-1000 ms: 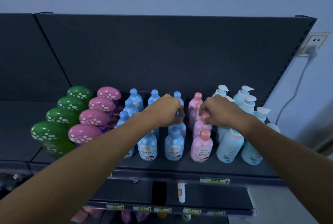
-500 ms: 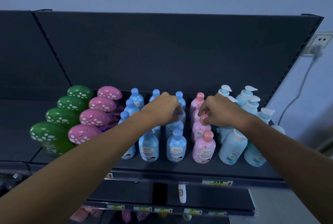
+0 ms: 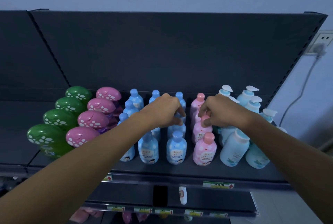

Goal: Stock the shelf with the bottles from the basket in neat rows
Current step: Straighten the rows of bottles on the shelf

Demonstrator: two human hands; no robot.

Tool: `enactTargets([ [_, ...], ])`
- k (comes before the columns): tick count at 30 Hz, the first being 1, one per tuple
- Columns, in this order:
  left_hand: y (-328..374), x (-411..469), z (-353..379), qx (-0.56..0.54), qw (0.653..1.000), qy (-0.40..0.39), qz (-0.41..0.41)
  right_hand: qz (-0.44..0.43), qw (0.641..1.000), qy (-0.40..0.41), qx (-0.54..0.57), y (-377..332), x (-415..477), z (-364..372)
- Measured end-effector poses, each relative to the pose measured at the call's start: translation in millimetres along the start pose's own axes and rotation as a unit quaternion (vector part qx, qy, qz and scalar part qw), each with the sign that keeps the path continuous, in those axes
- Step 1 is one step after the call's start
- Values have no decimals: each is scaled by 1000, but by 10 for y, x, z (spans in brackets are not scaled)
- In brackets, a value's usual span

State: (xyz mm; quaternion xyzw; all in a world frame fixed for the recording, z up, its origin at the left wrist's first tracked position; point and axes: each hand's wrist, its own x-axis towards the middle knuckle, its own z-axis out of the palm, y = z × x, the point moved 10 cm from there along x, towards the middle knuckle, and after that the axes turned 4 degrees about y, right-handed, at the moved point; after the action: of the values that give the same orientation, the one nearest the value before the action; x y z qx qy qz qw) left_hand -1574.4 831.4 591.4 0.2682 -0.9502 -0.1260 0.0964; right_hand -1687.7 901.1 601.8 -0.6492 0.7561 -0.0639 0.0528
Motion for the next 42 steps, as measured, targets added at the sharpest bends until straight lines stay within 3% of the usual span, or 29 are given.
enactTargets([
  [6, -48, 207, -340, 17, 998, 60, -29, 32, 994, 101, 14, 168, 191, -282],
  [14, -140, 412, -8, 52, 997, -43, -25, 19, 998, 55, 22, 218, 356, -9],
  [21, -155, 462, -24, 51, 998, -15, -26, 20, 997, 65, 23, 245, 411, -1],
  [37, -243, 511, 20, 34, 998, -36, -28, 41, 996, 72, 27, 300, 463, 30],
  [42, -369, 606, -256, -14, 997, 43, -65, 29, 998, 52, 28, 273, 462, 14],
])
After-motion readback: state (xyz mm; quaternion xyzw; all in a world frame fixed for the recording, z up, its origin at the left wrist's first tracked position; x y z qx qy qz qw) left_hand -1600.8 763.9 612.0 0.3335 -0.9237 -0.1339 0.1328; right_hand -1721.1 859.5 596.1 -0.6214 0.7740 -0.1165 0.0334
